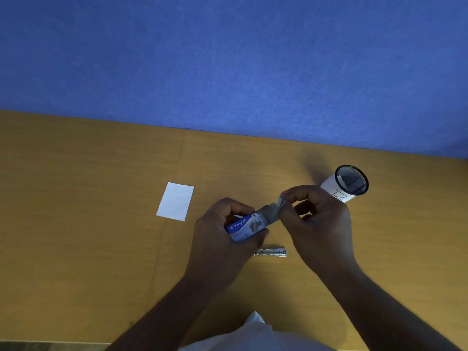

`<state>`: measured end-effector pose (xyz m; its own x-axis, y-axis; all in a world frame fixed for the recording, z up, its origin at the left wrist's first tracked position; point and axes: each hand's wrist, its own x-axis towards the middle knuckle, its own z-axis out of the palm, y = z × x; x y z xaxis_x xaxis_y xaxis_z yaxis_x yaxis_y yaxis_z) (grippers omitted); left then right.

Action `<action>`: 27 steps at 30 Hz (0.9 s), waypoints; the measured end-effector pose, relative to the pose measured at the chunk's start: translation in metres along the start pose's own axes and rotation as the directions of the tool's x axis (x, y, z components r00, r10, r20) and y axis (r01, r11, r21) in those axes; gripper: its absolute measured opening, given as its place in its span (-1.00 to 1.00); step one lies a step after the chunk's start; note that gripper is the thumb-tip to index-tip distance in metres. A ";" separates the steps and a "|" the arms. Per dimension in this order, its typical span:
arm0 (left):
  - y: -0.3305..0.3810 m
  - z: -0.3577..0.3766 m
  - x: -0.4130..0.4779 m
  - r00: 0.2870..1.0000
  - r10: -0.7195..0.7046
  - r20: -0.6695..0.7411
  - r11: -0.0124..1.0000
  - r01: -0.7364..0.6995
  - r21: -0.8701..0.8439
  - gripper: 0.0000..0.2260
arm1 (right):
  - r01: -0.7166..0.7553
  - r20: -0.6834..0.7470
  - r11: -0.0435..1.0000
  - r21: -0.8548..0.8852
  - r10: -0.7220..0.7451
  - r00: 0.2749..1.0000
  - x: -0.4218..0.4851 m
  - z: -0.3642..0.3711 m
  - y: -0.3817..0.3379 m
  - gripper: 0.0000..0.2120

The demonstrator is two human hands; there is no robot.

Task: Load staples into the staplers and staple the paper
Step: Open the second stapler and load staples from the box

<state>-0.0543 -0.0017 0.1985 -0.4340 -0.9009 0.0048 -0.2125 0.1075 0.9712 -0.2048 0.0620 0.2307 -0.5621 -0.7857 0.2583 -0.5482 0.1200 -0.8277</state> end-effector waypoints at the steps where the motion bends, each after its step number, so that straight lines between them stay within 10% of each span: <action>1: 0.001 0.000 0.000 1.000 0.001 0.003 1.000 -0.001 -0.003 -0.67 | 0.026 0.005 1.000 -0.012 -0.026 1.000 0.000 -0.001 0.000 -0.82; 7: 0.003 0.003 0.001 0.999 0.017 0.035 0.998 -0.015 -0.055 -0.66 | 0.292 0.038 0.934 -0.207 -0.291 0.956 -0.004 0.003 -0.001 -0.98; 21: 0.007 -0.001 0.003 1.000 -0.008 0.012 1.000 0.008 -0.026 -0.68 | -0.089 0.081 0.983 0.162 0.077 0.994 0.006 -0.001 -0.008 -0.76; 27: 0.009 -0.003 0.003 0.999 -0.030 0.013 0.998 0.030 -0.049 -0.66 | -0.413 0.248 0.806 0.425 0.335 0.909 0.016 -0.014 -0.013 -0.64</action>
<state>-0.0549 -0.0044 0.2083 -0.4387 -0.8982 -0.0269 -0.1820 0.0594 0.9815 -0.2149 0.0566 0.2524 -0.5408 -0.8247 -0.1657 0.0535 0.1628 -0.9852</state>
